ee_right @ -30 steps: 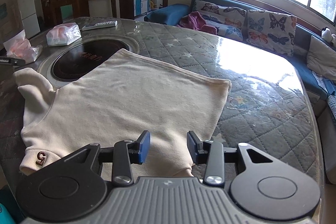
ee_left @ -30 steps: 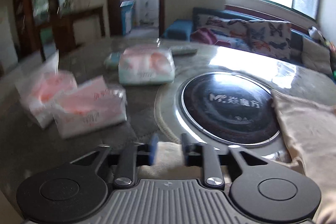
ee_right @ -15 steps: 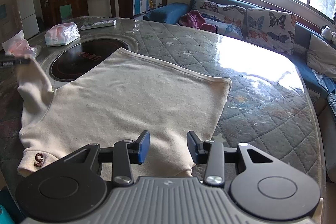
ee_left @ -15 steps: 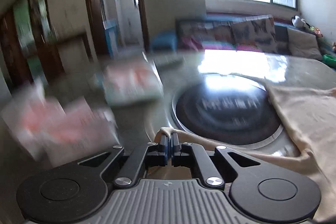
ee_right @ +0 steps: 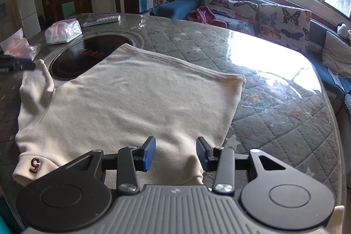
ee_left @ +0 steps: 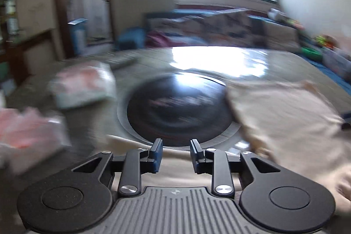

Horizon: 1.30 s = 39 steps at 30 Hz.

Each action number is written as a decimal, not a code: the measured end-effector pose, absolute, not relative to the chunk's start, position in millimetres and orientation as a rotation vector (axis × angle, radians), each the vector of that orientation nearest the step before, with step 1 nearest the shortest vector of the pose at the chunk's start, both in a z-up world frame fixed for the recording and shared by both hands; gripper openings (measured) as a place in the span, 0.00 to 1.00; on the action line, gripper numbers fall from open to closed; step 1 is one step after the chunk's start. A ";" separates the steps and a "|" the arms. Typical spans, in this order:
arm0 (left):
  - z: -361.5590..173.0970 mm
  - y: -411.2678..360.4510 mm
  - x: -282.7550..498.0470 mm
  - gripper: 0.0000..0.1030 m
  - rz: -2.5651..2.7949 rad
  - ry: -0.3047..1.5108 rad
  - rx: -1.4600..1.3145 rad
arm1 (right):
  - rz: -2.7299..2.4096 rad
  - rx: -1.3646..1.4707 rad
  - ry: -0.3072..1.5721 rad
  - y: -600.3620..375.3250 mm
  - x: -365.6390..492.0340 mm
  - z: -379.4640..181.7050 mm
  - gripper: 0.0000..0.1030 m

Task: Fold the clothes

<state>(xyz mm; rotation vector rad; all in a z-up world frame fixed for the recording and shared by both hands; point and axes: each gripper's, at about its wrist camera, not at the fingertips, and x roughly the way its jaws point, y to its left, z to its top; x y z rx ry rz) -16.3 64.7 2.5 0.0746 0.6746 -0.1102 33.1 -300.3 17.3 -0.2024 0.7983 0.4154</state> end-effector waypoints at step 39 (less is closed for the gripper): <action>-6.4 -79.0 -54.0 0.28 -0.584 0.730 0.248 | 0.660 -0.259 0.798 -266.9 -41.1 20.0 0.40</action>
